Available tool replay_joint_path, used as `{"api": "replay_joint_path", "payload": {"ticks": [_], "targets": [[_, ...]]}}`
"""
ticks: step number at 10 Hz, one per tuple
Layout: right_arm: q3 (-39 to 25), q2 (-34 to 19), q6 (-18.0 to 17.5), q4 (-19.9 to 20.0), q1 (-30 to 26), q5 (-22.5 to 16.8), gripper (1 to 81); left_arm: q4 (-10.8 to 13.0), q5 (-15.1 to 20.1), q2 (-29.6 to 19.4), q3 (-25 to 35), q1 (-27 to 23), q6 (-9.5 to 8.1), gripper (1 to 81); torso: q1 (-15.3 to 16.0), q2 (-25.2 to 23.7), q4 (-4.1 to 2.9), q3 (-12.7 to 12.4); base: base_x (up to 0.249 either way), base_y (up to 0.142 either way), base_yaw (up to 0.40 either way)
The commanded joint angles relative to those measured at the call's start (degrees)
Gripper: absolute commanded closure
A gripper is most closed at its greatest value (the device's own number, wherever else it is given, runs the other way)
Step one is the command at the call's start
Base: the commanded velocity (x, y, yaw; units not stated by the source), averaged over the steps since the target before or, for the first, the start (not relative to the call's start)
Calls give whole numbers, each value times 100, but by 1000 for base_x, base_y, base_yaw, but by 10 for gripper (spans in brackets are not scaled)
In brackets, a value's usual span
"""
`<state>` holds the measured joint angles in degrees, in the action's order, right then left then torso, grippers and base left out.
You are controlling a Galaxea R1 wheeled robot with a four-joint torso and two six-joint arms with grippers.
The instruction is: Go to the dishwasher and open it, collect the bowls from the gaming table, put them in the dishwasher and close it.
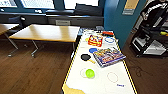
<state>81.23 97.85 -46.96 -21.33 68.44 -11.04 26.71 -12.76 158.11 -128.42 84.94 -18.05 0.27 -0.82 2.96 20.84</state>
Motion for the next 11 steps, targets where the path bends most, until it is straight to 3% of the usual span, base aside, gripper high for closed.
{"api": "replay_joint_path", "payload": {"ticks": [1, 4, 7, 9, 11], "targets": [[1923, 1505, 115, -600, 1746, 1980, 811, 54, 2, -2041, 2769, -349, 30, 10, 0, 0, 0, 0, 0, 0, 0], [2906, 2635, 459, -635, 2021, 2256, 811, 28, 28, -3073, 4331, -876, 30, 10, 0, 0, 0, -2, 0, 0, 0], [3144, 3217, 758, -697, 2004, 2282, 811, -34, 55, -3751, 5089, -1483, -40, 10, 0, 0, 0, -2, 0, 0, 0], [3495, 3788, 873, -749, 1907, 2212, 811, -447, 178, -4129, 5415, -2106, -119, 10, 0, 0, 0, -2, 0, 0, 0], [3785, 4217, 899, -898, 1819, 2151, 811, -980, 790, -4279, 5626, -2792, -128, 10, 0, 0, 0, -2, 0, 0, 0]]}}
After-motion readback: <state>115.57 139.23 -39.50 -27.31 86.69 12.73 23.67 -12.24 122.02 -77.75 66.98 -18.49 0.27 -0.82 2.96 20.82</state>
